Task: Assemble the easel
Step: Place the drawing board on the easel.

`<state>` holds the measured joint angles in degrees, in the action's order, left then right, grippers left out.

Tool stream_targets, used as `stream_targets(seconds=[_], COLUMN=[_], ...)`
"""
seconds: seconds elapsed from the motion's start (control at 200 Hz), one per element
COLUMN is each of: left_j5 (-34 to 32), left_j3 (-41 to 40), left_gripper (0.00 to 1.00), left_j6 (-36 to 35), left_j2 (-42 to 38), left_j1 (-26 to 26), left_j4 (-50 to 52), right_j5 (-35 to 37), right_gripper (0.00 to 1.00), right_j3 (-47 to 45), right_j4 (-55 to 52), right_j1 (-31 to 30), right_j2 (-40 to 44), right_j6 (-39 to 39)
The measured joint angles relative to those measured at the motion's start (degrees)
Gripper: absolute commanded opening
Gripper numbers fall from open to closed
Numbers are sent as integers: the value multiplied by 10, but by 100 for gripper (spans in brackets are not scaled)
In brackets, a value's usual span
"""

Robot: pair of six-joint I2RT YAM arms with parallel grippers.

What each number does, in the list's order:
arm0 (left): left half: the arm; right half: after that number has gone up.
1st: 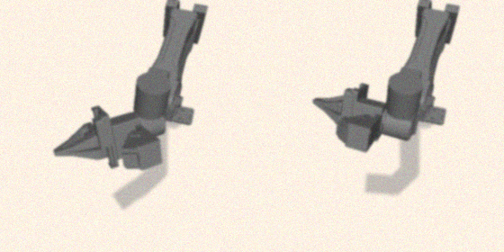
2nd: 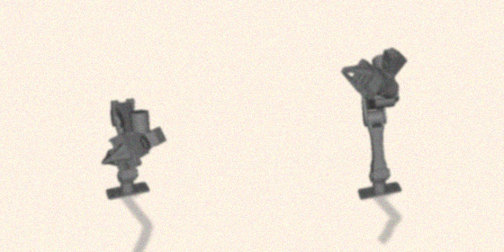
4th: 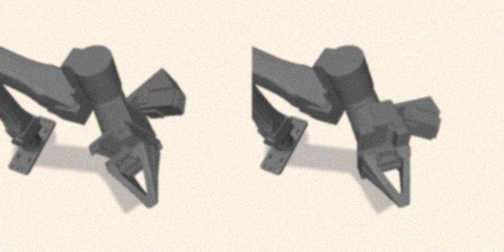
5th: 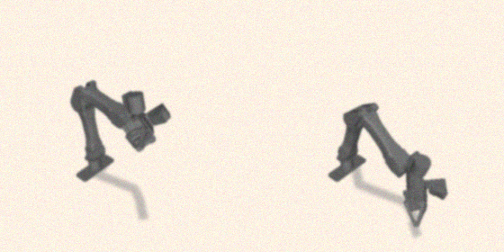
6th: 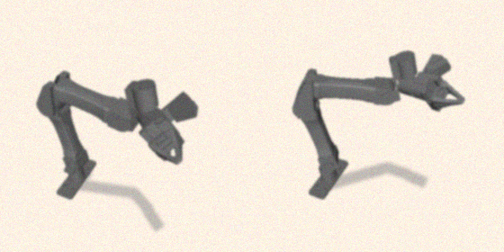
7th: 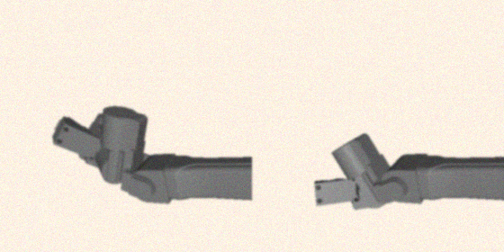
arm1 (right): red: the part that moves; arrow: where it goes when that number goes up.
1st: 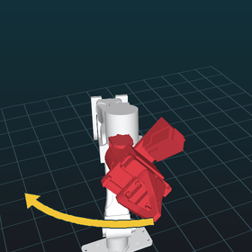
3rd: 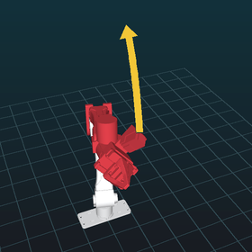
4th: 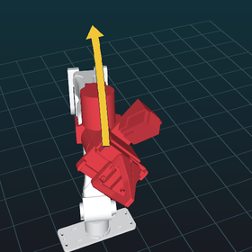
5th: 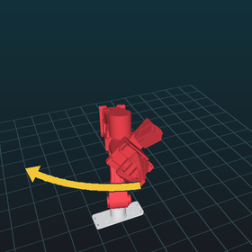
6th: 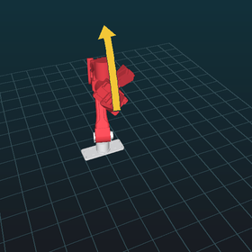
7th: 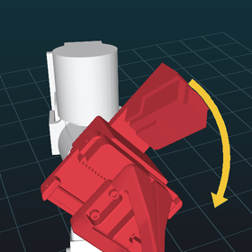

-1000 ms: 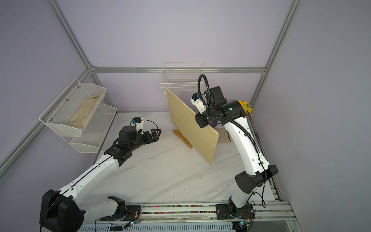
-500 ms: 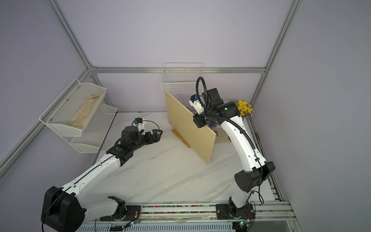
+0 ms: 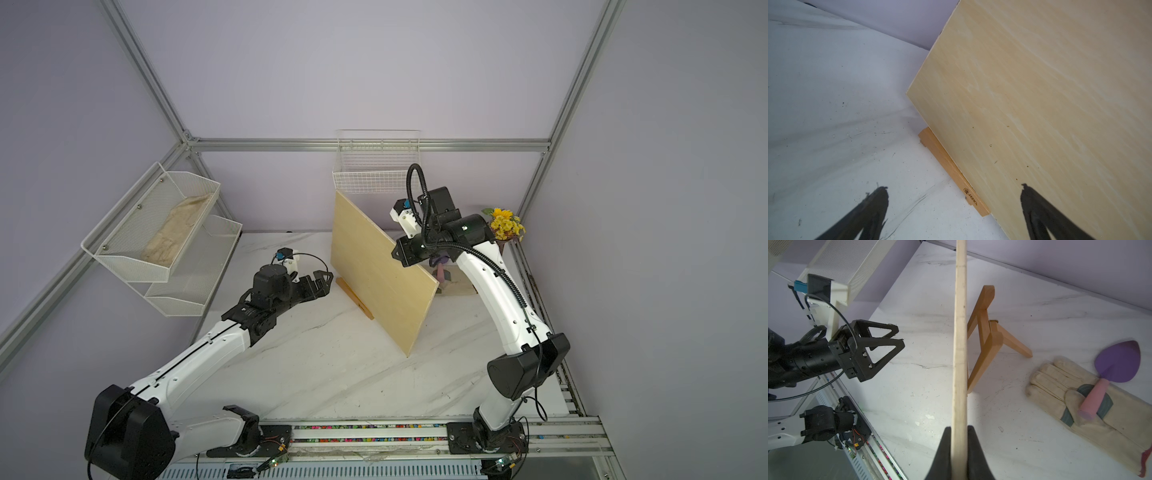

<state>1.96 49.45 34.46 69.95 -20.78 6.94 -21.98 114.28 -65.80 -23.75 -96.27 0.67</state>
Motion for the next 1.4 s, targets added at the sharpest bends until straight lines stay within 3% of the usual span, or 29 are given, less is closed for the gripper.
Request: stream_targets(seconds=[0.455, 1.4], left_j5=[-39, -53], left_j3=[-5, -10], left_gripper=[100, 100], left_j6=[9, 11], left_j2=[-15, -16], left_j1=[0, 0], left_j4=[9, 8], right_j5=[-17, -28], right_gripper=[0, 0], right_j3=[-2, -5], right_j4=[24, 93], right_j1=[-2, -10], right_j2=[-13, -54], right_j6=[-33, -71])
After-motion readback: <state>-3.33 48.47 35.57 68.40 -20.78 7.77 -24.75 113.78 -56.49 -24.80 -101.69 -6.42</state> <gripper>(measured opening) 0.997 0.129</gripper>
